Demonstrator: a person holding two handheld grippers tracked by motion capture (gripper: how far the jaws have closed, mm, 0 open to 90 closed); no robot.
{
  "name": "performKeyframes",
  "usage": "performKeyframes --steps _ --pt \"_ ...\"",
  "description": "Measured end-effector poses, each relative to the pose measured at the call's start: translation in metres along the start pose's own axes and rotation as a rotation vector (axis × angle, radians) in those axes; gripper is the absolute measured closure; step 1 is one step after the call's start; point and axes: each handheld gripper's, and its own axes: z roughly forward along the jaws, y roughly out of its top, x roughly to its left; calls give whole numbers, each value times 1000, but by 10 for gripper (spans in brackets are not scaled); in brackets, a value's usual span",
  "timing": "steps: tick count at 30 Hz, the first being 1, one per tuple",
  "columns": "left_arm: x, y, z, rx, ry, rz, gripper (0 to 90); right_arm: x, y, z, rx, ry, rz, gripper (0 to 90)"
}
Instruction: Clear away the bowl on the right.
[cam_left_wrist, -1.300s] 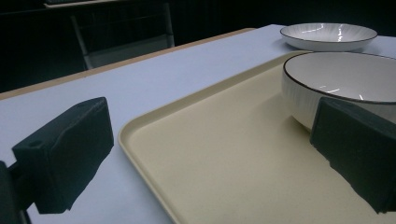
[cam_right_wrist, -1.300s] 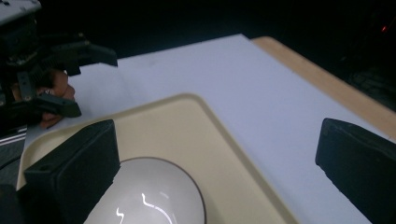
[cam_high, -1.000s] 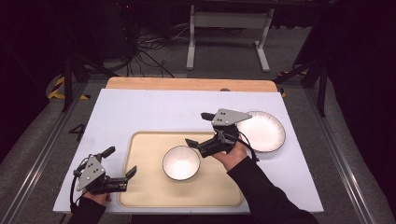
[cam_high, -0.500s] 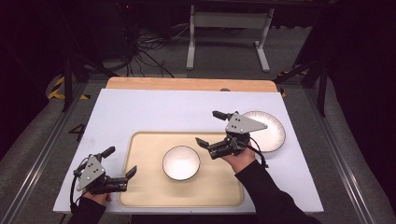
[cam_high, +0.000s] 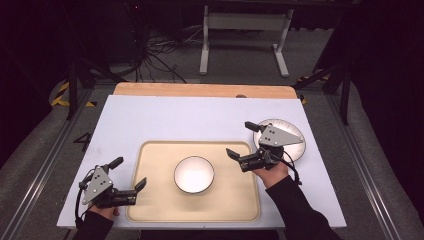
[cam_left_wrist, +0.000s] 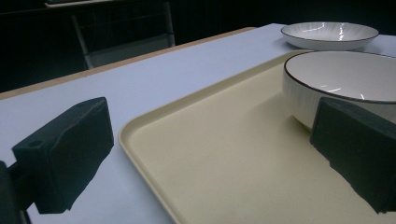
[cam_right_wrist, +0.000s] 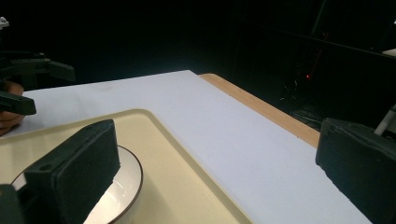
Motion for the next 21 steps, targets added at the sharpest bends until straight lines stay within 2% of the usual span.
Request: performKeyframes --steps 7,15,21 --pt "0 0 0 0 0 0 1 -6 -10 -11 7 -33 -12 0" --pt "0 0 0 0 0 -1 2 -13 -23 -21 3 -54 9 0" --pt "0 0 0 0 1 -2 1 -17 -32 -27 6 -72 8 0"
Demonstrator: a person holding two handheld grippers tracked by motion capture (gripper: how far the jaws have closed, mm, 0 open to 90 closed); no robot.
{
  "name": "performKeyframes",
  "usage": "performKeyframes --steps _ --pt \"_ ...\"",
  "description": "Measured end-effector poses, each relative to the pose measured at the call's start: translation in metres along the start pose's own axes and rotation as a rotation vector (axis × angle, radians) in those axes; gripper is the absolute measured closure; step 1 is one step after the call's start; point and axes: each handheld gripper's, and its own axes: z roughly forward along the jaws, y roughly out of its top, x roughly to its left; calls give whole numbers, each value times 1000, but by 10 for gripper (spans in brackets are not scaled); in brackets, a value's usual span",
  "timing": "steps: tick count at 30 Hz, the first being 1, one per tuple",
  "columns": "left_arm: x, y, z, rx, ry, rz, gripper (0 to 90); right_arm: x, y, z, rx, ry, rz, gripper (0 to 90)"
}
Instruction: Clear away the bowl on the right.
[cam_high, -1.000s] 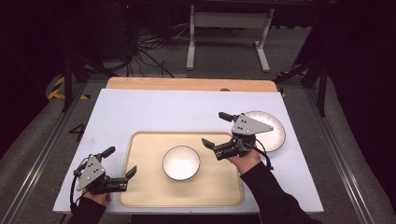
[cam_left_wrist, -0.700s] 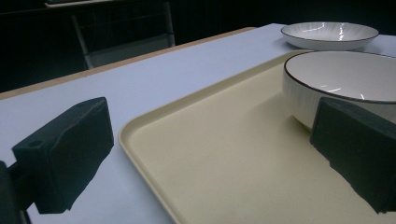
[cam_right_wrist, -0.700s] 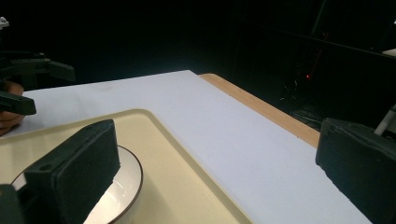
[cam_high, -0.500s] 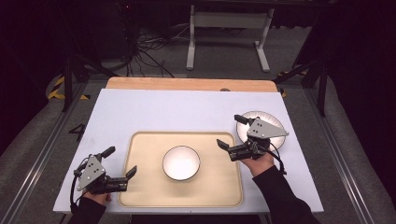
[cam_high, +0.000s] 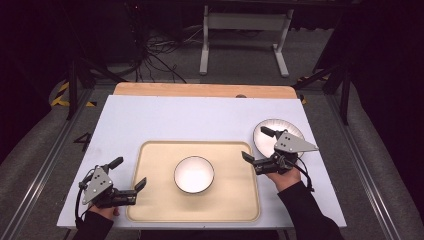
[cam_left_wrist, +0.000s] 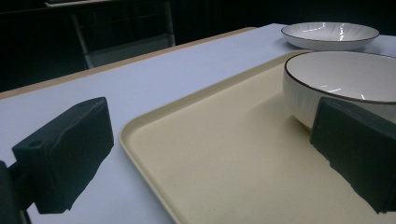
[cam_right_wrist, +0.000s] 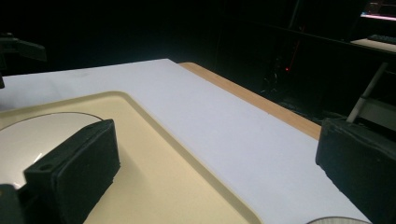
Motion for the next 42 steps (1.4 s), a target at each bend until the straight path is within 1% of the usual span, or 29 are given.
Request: performKeyframes --steps 1,3,4,11,16,23,27,29,31,32,34,37,41,42 --pt "0 0 0 0 0 0 1 -1 -5 -2 -2 -5 -1 0" --pt "0 0 0 0 0 0 2 -1 -7 -3 -4 -11 -6 0" --pt "0 0 0 2 0 0 1 -2 -12 -4 -9 -14 -6 0" --pt "0 0 0 2 1 -1 1 -1 -27 -8 -29 -30 7 0" --pt "0 0 0 2 -1 0 1 -1 -37 -8 -18 -27 24 0" --pt "0 0 0 -1 -1 1 2 -1 -45 -9 -14 -23 39 0" --pt "0 0 0 -1 -3 1 1 0 -52 -10 -8 -23 58 0" --pt "0 0 0 -1 -4 1 2 1 -55 -10 -17 -18 62 0" --pt "0 0 0 -1 -5 2 2 2 -58 -10 -10 -22 65 0" --pt "0 0 0 0 -5 3 1 3 -59 -9 -6 -13 67 0" --pt "0 0 0 0 -5 3 2 6 -60 -7 15 -12 61 0" --pt "0 0 0 0 -7 4 1 7 -62 -5 19 -9 64 0" --pt "0 0 0 0 -8 5 1 7 -64 -4 23 -4 91 0" --pt "0 0 0 0 -7 5 1 7 -64 -4 24 -10 92 0"
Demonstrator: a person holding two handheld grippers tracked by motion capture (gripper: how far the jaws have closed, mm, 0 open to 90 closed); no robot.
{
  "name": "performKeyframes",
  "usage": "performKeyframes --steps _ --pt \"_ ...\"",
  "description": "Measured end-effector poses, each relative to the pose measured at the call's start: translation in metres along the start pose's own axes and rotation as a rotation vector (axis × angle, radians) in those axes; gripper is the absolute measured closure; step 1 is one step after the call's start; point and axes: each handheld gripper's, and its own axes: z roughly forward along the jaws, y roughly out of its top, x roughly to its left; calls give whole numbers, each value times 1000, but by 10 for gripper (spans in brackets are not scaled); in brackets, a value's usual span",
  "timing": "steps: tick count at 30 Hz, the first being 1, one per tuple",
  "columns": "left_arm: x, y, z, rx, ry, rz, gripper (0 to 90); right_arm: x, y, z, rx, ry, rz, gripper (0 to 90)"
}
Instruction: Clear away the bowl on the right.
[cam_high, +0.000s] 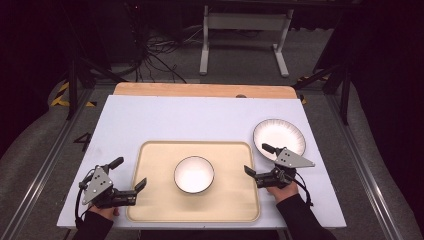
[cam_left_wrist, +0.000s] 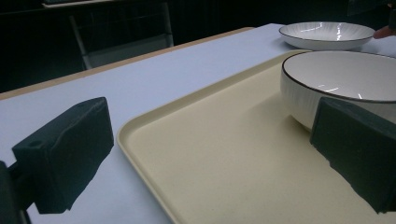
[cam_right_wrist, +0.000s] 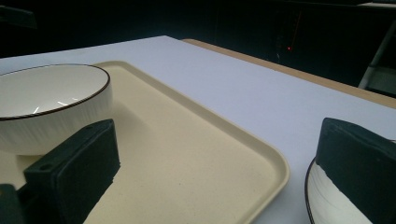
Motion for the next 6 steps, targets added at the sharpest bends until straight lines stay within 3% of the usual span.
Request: performKeyframes --steps 6 --pt "0 0 0 -4 -1 0 1 1 0 0 -1 6 -2 0"
